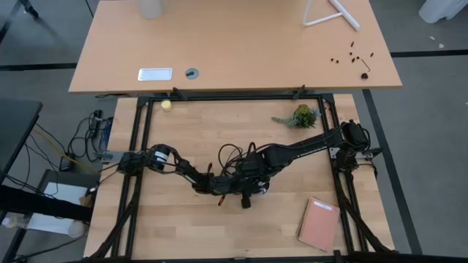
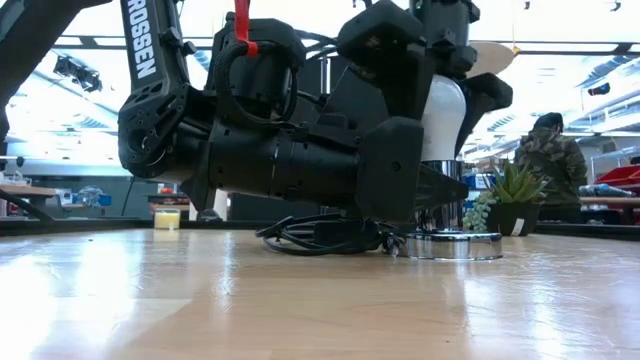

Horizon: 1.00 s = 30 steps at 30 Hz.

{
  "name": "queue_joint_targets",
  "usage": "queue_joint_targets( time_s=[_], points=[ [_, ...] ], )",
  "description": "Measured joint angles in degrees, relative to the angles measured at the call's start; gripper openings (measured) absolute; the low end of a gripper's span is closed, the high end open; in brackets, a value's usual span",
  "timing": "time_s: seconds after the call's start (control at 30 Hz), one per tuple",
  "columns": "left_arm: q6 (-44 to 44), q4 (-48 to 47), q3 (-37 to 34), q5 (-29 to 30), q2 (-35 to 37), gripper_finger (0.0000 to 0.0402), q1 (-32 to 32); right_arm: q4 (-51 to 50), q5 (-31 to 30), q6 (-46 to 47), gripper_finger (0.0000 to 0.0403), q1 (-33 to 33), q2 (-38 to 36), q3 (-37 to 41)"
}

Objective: Screw lightbulb
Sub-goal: Insert the light bulb into the lamp

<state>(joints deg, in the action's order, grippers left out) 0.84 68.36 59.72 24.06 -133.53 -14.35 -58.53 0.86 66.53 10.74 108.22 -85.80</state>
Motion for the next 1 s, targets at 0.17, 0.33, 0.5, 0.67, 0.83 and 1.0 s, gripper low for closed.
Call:
queue_joint_targets(
  time_s=[0.17, 0.33, 0.5, 0.67, 0.83, 1.0],
  points=[
    [0.00, 0.00, 0.00, 0.03, 0.00, 0.0195, 0.00, 0.04, 0.03, -1.01, 0.0276, -0.09, -0.04, 0.00],
    [0.24, -0.29, 0.02, -0.03, 0.00, 0.0195, 0.00, -0.47, -0.04, -4.87, 0.0288, -0.14, -1.29, 0.21],
    [0.22, -0.32, 0.02, -0.01, 0.00, 0.0195, 0.00, -0.28, -3.85, -9.07, 0.0301, 0.45, -4.97, 0.20],
    [0.20, -0.42, 0.02, -0.01, 0.00, 0.0195, 0.00, -0.73, -6.90, -12.28, 0.0315, 1.36, -9.05, 0.13],
    [0.15, -0.44, 0.02, -0.01, 0.00, 0.0196, -0.02, -6.18, -14.31, -12.50, 0.0319, 5.07, -14.27, 0.03],
    [0.32, -0.47, 0.02, -0.02, 0.00, 0.0196, 0.00, -9.73, -25.02, -9.59, 0.0318, 14.24, -17.50, 3.02]
  ],
)
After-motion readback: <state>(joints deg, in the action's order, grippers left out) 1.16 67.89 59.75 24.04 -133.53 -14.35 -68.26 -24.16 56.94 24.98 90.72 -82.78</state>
